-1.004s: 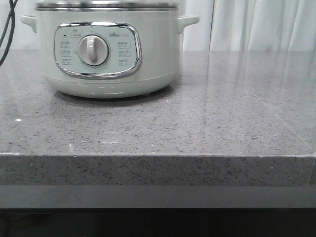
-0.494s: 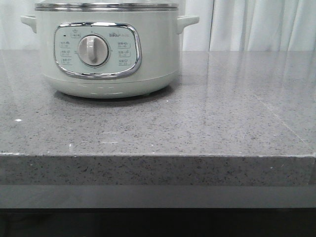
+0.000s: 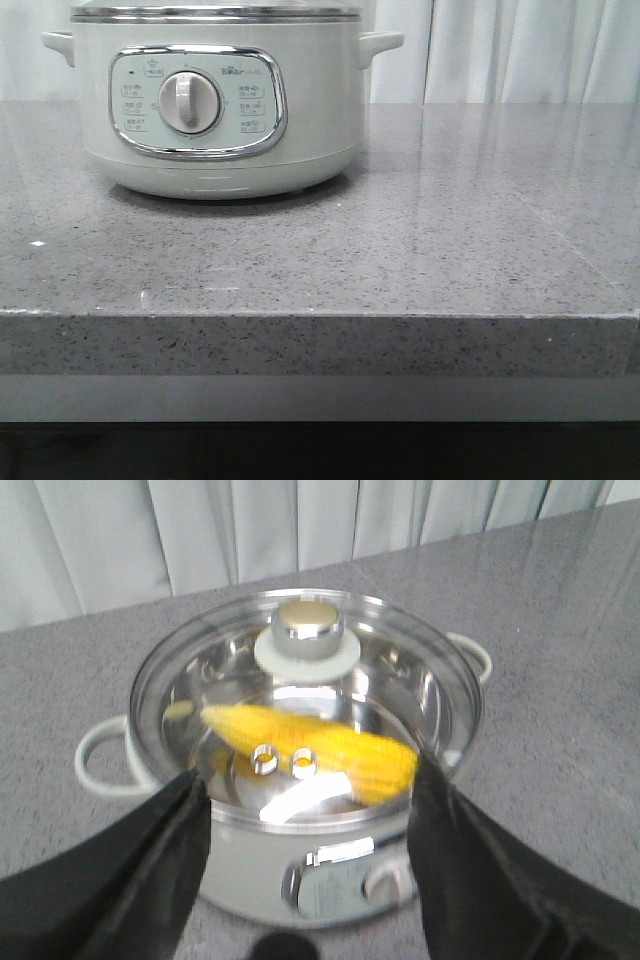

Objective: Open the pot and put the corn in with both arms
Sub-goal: 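Release the lid knob and raise the left gripper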

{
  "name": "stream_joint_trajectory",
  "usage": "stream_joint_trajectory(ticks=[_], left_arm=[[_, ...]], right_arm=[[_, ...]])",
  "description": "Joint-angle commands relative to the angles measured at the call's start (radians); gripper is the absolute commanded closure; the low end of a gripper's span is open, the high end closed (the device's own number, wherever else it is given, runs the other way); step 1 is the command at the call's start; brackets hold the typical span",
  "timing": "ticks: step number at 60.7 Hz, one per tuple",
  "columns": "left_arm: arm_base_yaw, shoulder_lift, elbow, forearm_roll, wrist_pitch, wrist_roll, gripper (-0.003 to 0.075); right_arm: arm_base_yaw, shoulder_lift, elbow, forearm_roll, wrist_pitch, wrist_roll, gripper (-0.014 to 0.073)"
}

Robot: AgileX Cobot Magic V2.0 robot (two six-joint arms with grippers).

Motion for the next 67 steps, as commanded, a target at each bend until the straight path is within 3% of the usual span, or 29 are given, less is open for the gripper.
stream_joint_trajectory(ticks=[1,16,28,32,43,49,52,67], left_arm=[[0.000,-0.093,0.060,0.000,-0.071,-0.002,0.0291],[0.000,-0.271,0.243,-0.002,-0.085,-0.002,0.0293],[0.000,-0.283,0.262,0.000,-0.085,-0.002,0.0338],[0.000,-0.283,0.262,0.000,-0.087,-0.002,0.0403],[0.000,-0.283,0.262,0.000,-0.088,-0.002,0.0612],[0.000,-0.283,0.262,0.000,-0.088,-0.002,0.0705],[0.000,-0.283,0.262,0.000,-0.086,-0.002,0.0742],[0.000,-0.283,0.262,-0.004,-0.079,-0.002,0.0741]], right_arm=[[0.000,-0.003,-0.026,0.011,-0.074,-0.002,0.0062],[0.000,-0.003,-0.026,0.011,-0.074,-0.002,0.0062],[0.000,-0.003,-0.026,0.011,-0.074,-0.002,0.0068],[0.000,-0.003,-0.026,0.011,-0.074,-0.002,0.0132],[0.000,-0.003,-0.026,0.011,-0.073,-0.002,0.0503],[0.000,-0.003,-0.026,0.011,-0.073,-0.002,0.0657],[0.000,-0.003,-0.026,0.011,-0.074,-0.002,0.0654],[0.000,-0.003,-0.026,0.011,-0.073,-0.002,0.0659]])
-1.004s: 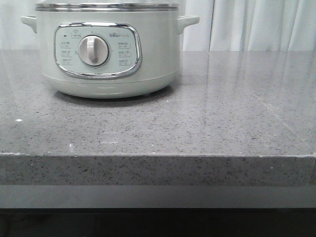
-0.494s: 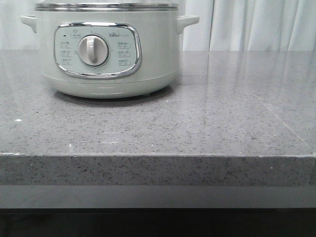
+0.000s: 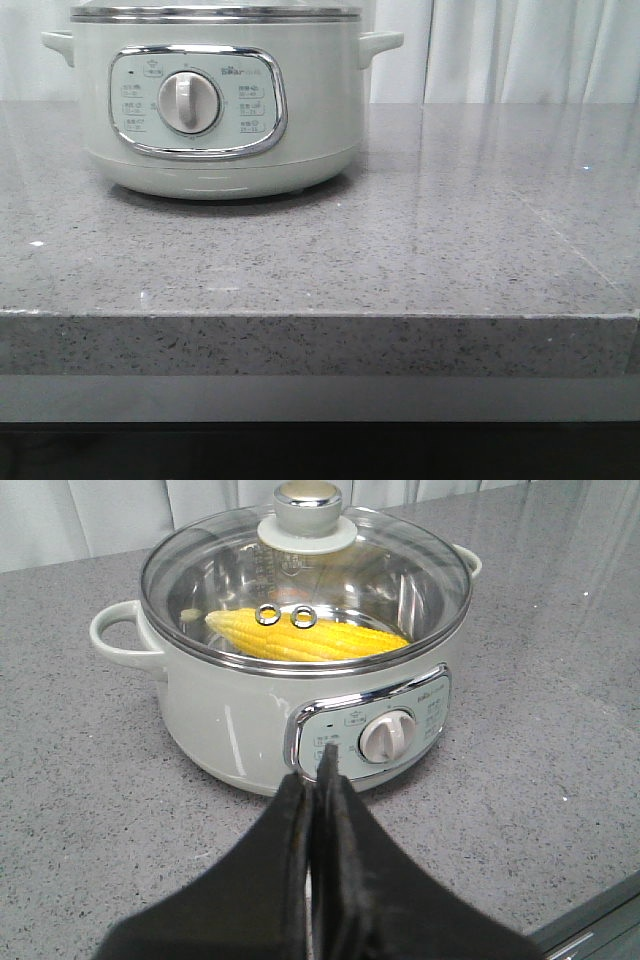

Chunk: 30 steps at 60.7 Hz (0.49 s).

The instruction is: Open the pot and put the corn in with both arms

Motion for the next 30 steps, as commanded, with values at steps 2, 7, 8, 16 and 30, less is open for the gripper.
stream_joint_trajectory(ticks=[2,7,8,16,30], left_arm=[[0.000,-0.002,-0.025,-0.004,-0.074,-0.002,0.0741],[0.000,-0.002,-0.025,-0.004,-0.074,-0.002,0.0741],[0.000,-0.002,-0.025,-0.004,-0.074,-0.002,0.0741],[0.000,-0.004,-0.024,-0.004,-0.077,-0.002,0.0741],[0.100,-0.163,0.130,0.005,-0.213,-0.006,0.0741]], right_arm=[[0.000,-0.003,-0.026,0.011,-0.073,-0.002,0.0659],[0.000,-0.003,-0.026,0.011,-0.073,-0.002,0.0659],[0.000,-0.003,-0.026,0.011,-0.073,-0.002,0.0659],[0.000,-0.003,-0.026,0.011,-0.073,-0.002,0.0659],[0.000,-0.003,-0.026,0.011,-0.073,-0.002,0.0659]])
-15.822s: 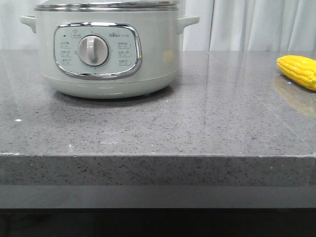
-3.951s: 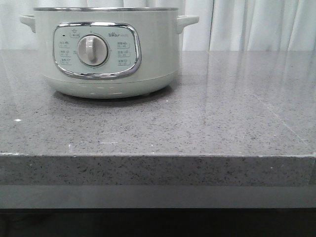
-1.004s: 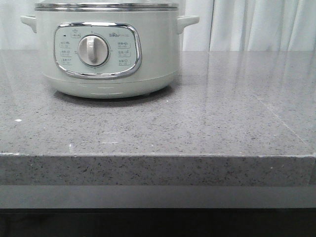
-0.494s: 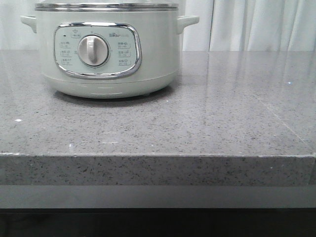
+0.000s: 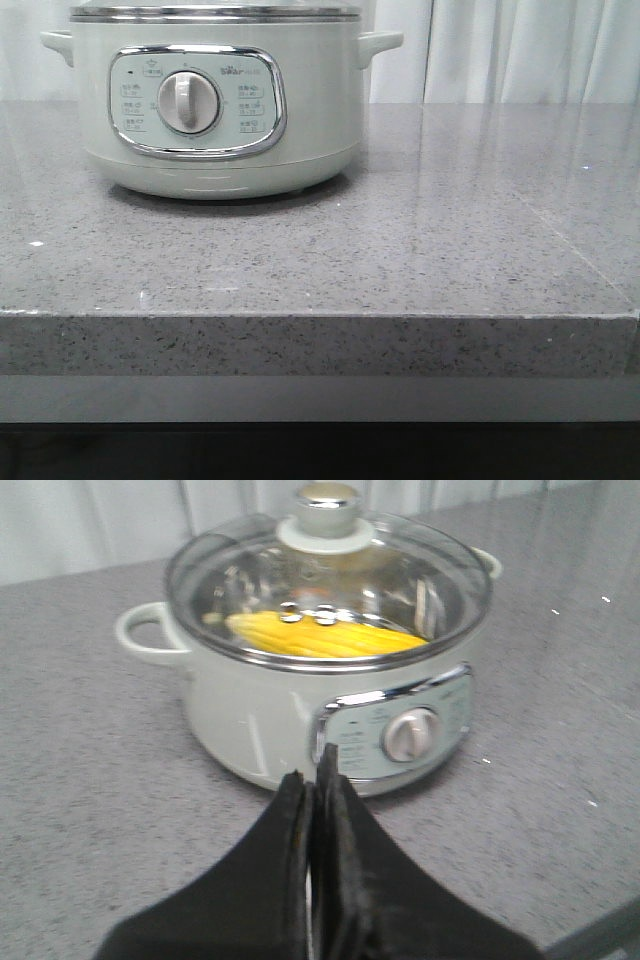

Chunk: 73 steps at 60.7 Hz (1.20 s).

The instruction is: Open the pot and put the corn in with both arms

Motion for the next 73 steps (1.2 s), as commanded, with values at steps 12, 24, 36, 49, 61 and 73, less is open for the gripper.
stream_joint_trajectory(ticks=[12,24,36,49,61,73], left_arm=[[0.195,-0.278,0.325,-0.034,-0.392,-0.006,0.0741],[0.290,-0.484,0.570,-0.078,-0.486,-0.006,0.0741],[0.304,-0.583,0.703,-0.080,-0.573,-0.006,0.0741],[0.304,-0.581,0.699,-0.080,-0.565,-0.006,0.0741],[0.304,-0.579,0.699,-0.080,-0.565,-0.006,0.0741],[0.304,-0.579,0.699,-0.080,-0.565,-0.006,0.0741]], right_arm=[[0.000,-0.003,-0.026,0.011,-0.073,-0.002,0.0659],[0.000,-0.003,-0.026,0.011,-0.073,-0.002,0.0659],[0.000,-0.003,-0.026,0.011,-0.073,-0.002,0.0659],[0.000,-0.001,-0.026,0.011,-0.078,-0.002,0.0659],[0.000,-0.001,-0.026,0.011,-0.078,-0.002,0.0659],[0.000,-0.001,-0.026,0.011,-0.078,-0.002,0.0659]])
